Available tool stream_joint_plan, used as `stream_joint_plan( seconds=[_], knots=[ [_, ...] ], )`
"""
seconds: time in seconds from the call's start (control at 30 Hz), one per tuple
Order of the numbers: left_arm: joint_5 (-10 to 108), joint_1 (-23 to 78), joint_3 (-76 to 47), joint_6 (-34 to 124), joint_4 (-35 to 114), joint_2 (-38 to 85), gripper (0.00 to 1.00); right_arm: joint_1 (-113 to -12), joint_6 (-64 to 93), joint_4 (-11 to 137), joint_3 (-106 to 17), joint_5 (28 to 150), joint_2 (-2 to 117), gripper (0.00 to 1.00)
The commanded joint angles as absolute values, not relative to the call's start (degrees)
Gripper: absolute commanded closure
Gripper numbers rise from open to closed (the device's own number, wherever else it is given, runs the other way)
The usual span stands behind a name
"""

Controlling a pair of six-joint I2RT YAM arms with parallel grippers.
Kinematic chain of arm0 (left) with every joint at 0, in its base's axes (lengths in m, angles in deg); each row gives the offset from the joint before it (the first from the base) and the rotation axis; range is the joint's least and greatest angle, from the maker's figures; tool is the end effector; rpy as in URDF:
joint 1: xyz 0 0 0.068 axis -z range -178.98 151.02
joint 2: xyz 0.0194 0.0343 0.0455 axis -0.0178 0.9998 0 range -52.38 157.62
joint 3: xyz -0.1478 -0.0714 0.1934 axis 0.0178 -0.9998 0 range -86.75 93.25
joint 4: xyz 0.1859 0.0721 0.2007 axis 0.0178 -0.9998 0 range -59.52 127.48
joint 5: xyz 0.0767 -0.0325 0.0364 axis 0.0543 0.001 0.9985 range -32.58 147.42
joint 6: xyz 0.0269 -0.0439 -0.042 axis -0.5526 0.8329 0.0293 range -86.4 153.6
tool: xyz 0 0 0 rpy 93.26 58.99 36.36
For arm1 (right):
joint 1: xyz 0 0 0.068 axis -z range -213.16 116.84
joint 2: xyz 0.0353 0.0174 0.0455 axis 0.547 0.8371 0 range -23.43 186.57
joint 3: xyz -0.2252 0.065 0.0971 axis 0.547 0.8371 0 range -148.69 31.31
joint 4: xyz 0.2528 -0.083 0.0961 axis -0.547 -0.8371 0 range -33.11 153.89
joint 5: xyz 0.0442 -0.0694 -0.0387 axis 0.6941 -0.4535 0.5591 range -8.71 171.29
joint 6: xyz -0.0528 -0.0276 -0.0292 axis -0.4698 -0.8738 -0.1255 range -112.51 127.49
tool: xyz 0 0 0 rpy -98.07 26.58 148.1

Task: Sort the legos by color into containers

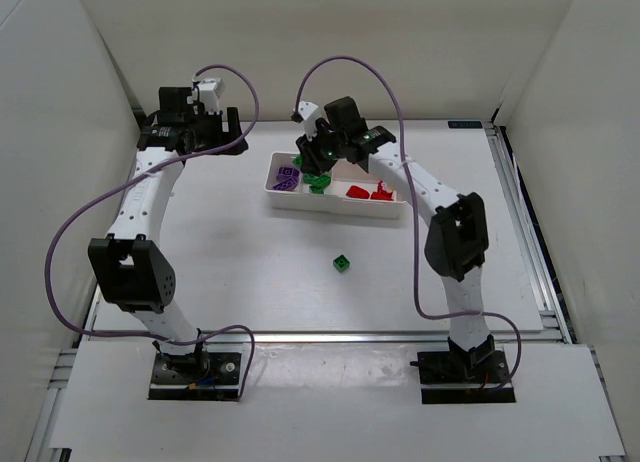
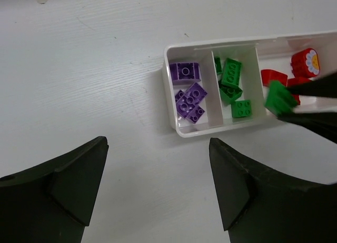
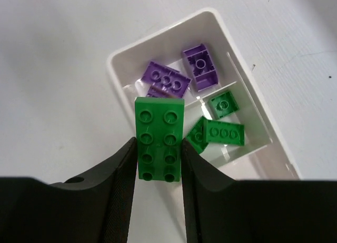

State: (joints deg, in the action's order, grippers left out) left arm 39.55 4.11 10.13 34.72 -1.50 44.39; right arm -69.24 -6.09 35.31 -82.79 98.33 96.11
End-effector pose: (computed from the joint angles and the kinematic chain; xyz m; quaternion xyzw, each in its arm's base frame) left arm 0.4116 -0.0383 0.3385 0.0823 0.8899 -0.1557 0.4208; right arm 0.4078 0.3161 0.2908 -0.4298 0.7634 0.2188 0.4297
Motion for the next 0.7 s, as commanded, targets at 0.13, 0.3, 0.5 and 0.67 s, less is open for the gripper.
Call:
stream_joint_plan(
  seconds=[0.13,0.3,0.5,0.67],
  knots=[
    [32.5,3.9,9.7,31.6,-4.4,39.6,0.11,-67.2,-4.3,33.0,-91.5,97.5,106.5,0.98],
    [29.6,3.9,9.2,31.0,-5.7,39.6,0.11,-67.0,-6.2,33.3,-93.1,95.0,109.0,0.94],
    [22.8,4.0,6.9,30.0,-5.8,39.2,0.11,-67.0,-7.0,33.2,-92.5,95.1,108.6,0.33],
    [14.7,4.5,3.4,26.5,-5.8,38.1,0.11,-67.1,-5.6,34.4,-90.2,95.1,106.8,0.20]
  ],
)
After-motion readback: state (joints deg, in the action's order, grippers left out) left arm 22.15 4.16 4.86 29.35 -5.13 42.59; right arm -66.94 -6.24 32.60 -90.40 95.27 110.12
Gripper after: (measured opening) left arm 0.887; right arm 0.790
